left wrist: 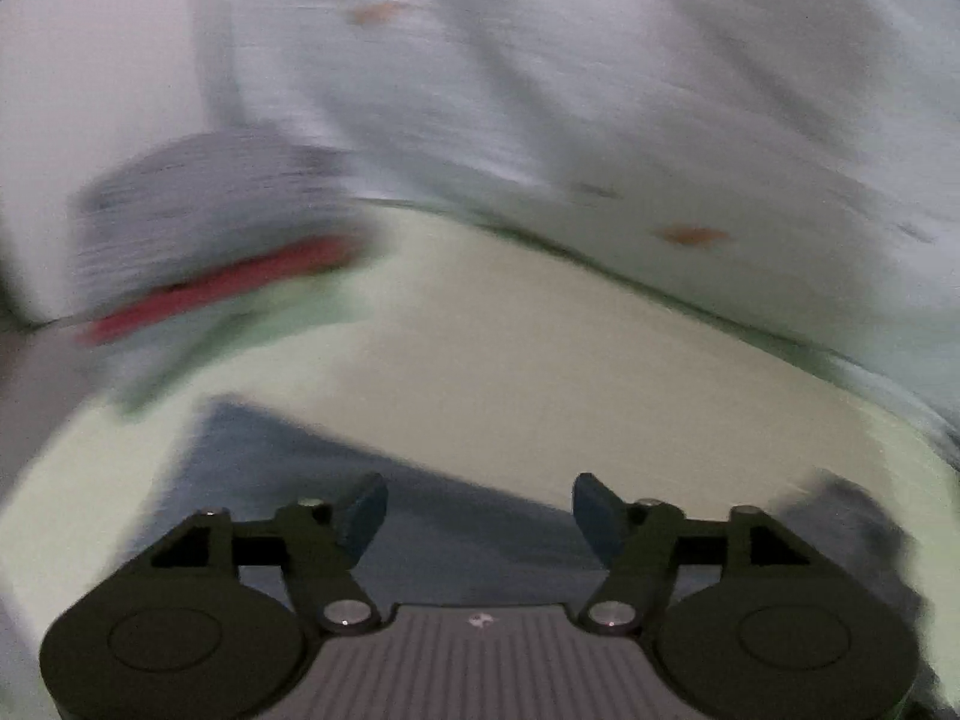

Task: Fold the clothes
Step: 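Carry the held jeans with both grippers and lay them flat on the sheet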

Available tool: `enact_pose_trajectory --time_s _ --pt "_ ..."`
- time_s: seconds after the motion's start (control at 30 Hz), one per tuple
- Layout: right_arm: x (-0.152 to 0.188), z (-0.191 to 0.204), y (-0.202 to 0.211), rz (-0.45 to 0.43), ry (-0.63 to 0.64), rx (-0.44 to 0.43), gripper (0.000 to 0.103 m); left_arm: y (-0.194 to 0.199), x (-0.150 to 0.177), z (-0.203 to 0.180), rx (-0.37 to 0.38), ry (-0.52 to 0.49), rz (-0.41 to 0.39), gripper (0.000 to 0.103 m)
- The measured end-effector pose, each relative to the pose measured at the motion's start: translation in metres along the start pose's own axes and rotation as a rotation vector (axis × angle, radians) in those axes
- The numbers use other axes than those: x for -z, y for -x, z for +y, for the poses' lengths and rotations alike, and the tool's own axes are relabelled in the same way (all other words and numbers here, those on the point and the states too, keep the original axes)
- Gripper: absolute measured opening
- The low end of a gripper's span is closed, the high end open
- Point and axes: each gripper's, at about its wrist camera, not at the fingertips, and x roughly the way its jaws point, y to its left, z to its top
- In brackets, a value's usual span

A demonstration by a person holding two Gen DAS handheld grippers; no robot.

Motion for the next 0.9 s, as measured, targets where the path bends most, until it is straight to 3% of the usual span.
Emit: enact_pose_trajectory --time_s 0.13,0.23,0.47,0.57,0.63,0.67,0.7,0.73,0.8,0.9 --pt "0.003 -0.007 -0.007 0.038 -0.045 -0.005 0.100 -0.023 0.010 -0.064 0.149 -0.217 0.058 0.078" --pt "0.008 -0.013 -0.013 0.067 -0.087 -0.010 0.100 -0.045 0.010 -0.099 0.243 -0.310 0.109 0.079" --pt "0.011 -0.027 -0.033 0.144 -0.185 -0.022 0.099 -0.108 0.006 -0.159 0.401 -0.389 0.258 0.083" --pt "0.009 -0.029 -0.042 0.166 -0.199 -0.059 0.087 -0.137 0.008 -0.178 0.419 -0.381 0.320 0.080" --pt "0.006 -0.028 -0.046 0.169 -0.191 -0.084 0.071 -0.152 0.008 -0.182 0.428 -0.369 0.350 0.059" --pt "0.004 -0.026 -0.046 0.159 -0.178 -0.081 0.066 -0.158 0.008 -0.182 0.444 -0.356 0.366 0.030" --pt "0.001 -0.025 -0.046 0.149 -0.165 -0.078 0.052 -0.162 0.007 -0.181 0.443 -0.346 0.365 0.016" --pt "-0.002 -0.025 -0.044 0.127 -0.152 -0.076 0.038 -0.162 0.004 -0.179 0.428 -0.339 0.348 0.012" --pt "-0.016 -0.028 -0.042 0.080 -0.142 -0.063 0.028 -0.163 -0.002 -0.172 0.386 -0.330 0.306 0.005" --pt "-0.043 -0.028 -0.042 0.005 -0.103 -0.037 0.025 -0.161 -0.027 -0.147 0.260 -0.318 0.206 0.005"
